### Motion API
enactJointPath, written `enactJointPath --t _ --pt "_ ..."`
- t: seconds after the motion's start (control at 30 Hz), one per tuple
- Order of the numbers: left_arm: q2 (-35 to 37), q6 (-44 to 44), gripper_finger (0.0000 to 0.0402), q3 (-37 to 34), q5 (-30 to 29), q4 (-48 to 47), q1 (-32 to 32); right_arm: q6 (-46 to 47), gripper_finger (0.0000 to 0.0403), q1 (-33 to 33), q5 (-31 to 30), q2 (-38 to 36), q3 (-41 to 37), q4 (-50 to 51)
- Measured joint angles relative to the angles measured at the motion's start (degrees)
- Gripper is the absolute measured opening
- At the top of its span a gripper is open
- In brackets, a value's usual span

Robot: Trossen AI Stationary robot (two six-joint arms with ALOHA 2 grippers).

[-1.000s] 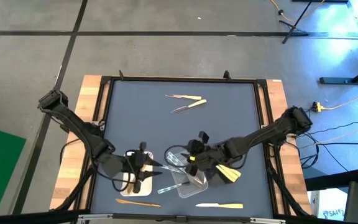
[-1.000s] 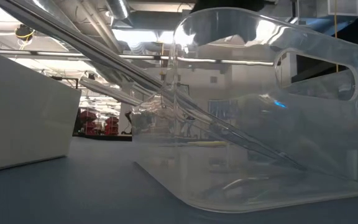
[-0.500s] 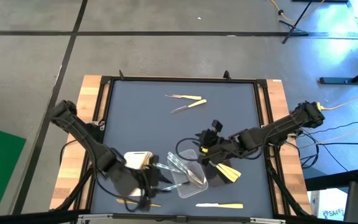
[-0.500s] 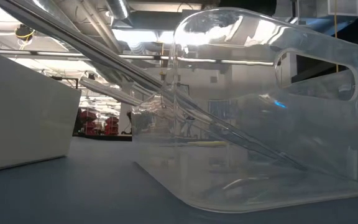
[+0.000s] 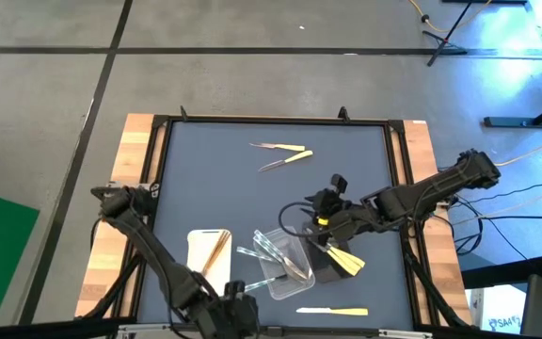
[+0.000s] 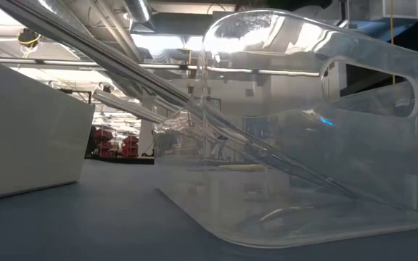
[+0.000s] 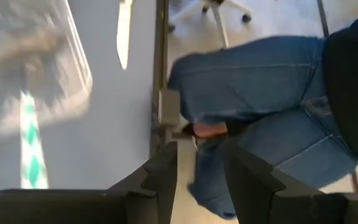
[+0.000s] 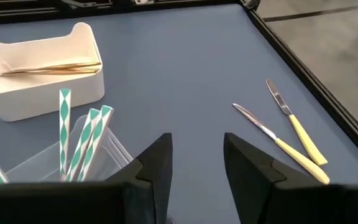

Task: Sort silverware by color (type)
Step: Put the gold table knife into the white bin

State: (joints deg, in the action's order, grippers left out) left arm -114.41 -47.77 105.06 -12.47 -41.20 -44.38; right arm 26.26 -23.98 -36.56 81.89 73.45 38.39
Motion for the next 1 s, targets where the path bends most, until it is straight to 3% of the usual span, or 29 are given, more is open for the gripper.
enactJointPath --t 0.43,1.0 --pt "-2.69 -13.31 0.0121 0.02 0.90 -10.60 -3.54 0.00 0.0131 -0.01 0.12 -2.36 -0.02 3.54" --pt "-9.97 -15.17 0.0121 0.07 -0.07 -16.68 -5.51 0.00 0.0131 -0.03 0.12 -2.35 -0.02 4.01"
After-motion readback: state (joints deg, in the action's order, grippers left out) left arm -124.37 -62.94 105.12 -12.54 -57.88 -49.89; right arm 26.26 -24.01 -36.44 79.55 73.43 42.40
